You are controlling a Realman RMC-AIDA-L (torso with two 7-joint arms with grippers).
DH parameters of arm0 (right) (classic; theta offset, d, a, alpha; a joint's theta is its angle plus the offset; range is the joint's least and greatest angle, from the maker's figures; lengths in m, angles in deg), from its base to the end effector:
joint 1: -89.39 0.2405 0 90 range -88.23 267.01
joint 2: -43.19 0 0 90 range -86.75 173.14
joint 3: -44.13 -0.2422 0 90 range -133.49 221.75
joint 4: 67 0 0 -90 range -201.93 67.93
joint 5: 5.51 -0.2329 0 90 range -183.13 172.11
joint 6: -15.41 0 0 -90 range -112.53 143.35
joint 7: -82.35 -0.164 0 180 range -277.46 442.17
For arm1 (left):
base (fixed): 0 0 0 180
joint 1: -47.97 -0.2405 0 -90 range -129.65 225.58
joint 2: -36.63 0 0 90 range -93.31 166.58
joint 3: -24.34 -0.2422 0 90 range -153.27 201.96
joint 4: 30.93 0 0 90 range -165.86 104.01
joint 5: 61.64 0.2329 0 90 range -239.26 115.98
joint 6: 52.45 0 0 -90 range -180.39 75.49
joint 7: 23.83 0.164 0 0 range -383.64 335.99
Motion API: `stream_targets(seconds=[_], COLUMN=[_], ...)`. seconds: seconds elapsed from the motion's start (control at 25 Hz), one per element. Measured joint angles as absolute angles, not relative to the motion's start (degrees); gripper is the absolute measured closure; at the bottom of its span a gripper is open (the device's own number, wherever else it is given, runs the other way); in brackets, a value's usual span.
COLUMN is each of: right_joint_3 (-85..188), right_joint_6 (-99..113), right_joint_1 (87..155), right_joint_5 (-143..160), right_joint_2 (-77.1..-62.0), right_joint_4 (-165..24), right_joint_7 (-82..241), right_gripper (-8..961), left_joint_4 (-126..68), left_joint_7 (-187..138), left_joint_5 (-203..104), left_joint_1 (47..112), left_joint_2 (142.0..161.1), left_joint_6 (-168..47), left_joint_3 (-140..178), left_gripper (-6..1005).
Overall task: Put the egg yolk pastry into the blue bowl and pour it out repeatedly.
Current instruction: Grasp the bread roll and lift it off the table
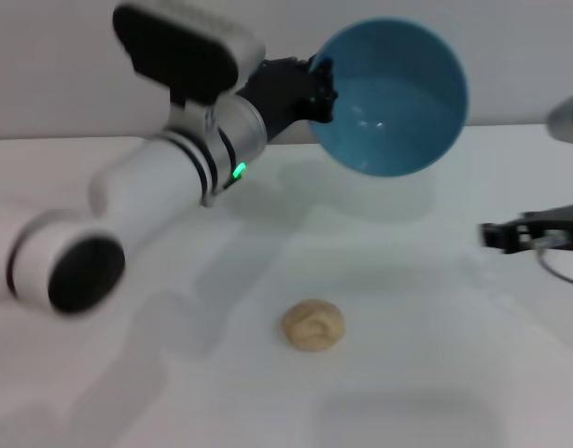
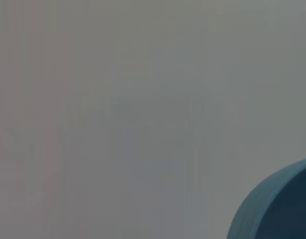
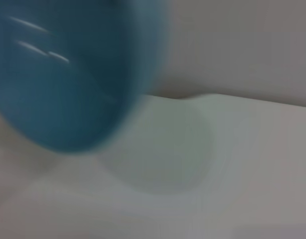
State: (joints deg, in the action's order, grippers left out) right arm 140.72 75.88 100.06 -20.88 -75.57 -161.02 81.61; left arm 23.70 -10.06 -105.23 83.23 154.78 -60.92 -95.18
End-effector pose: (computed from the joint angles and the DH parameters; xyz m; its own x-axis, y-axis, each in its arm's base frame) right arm 0.2141 0.3620 0.0031 0.5927 -0.7489 -0.2964 -0.6635 -0.2453 -0.7069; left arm -0.0996 0.4346 -0.1065 0.8034 0.1338 0.5802 0.5422 -0.5674 -0.6198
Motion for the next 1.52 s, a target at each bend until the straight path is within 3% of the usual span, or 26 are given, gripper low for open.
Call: stream_targets(seconds=[0.56,1.52], right_joint_3=[143.8,156.5], right_joint_6=[80.7,71.4], right_joint_1=[107.0,116.7], right_joint_5=[-35.6,-39.7], right_joint_2=[-75.35,-75.81], right_joint_4=[-158.8,-140.9], right_joint_7=[93.7,96.0], right_gripper=[462,463], left_joint_4=[25.0,25.7], left_joint_7=[-9.3,-13.3], left_joint_5=[-93.2,-88.2], left_joint_1=[92.4,92.9], left_joint_2=[154.75,155.02], left_joint_6=[-6.2,-3.9], left_joint_3=[-71.0,-71.1], left_gripper=[986,985])
